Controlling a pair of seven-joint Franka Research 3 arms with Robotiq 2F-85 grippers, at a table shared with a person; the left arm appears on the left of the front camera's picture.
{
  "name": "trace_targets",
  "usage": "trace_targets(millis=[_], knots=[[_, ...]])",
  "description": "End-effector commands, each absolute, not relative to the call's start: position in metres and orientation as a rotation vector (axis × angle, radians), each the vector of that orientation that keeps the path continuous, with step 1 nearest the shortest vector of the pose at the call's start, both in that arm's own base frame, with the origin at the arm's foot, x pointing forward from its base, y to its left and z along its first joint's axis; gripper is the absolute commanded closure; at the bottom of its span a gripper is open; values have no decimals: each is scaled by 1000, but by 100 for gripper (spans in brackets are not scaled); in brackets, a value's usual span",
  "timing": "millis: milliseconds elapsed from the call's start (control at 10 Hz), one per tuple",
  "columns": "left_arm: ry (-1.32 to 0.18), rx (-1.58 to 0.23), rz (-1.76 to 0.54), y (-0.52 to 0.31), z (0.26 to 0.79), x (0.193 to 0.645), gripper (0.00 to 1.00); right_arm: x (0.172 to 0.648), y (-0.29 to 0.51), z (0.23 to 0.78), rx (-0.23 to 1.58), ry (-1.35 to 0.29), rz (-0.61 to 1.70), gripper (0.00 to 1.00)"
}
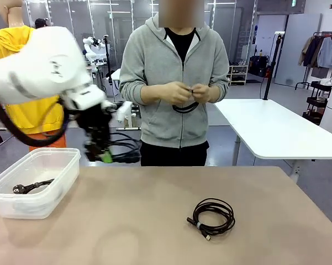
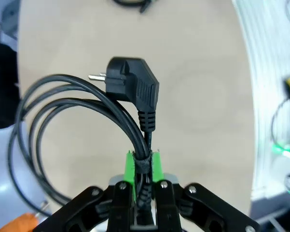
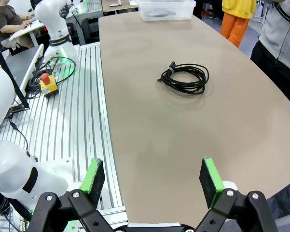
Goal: Organize and store the cables.
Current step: Place the Power Cable into the Organizing box.
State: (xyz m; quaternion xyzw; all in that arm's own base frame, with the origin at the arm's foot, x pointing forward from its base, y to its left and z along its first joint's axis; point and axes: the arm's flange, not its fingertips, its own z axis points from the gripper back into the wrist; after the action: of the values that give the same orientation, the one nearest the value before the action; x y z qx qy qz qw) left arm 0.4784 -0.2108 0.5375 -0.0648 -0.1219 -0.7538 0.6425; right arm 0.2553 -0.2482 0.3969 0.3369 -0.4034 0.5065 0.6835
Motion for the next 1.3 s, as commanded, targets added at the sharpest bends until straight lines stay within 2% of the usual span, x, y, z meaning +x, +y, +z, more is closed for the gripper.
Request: trace_targets(millis=[0,300,500,600,700,900,1200], knots=[[-267,-109,-1750,-161,540,464,85,255,-245,399,747,-917,1128,0],[-293,-52,-1743,-67,553,466,85,255,-245,399,747,-917,1128,0],[-295,-30,-1762,-12,547,467,85,255,-245,399,747,-917,1128,0],[-344,-29,-1768,11,538,473,85,255,-245,399,747,-917,1128,0],[-336,34,-1741,26,527,484,85,255,-245,399,747,-917,1128,0],[-363,3,-1656,38,503,503,85,255,-245,399,747,-917,1128,0],[-303,22,-1592,43,463,527,85,255,-245,399,747,-917,1128,0]])
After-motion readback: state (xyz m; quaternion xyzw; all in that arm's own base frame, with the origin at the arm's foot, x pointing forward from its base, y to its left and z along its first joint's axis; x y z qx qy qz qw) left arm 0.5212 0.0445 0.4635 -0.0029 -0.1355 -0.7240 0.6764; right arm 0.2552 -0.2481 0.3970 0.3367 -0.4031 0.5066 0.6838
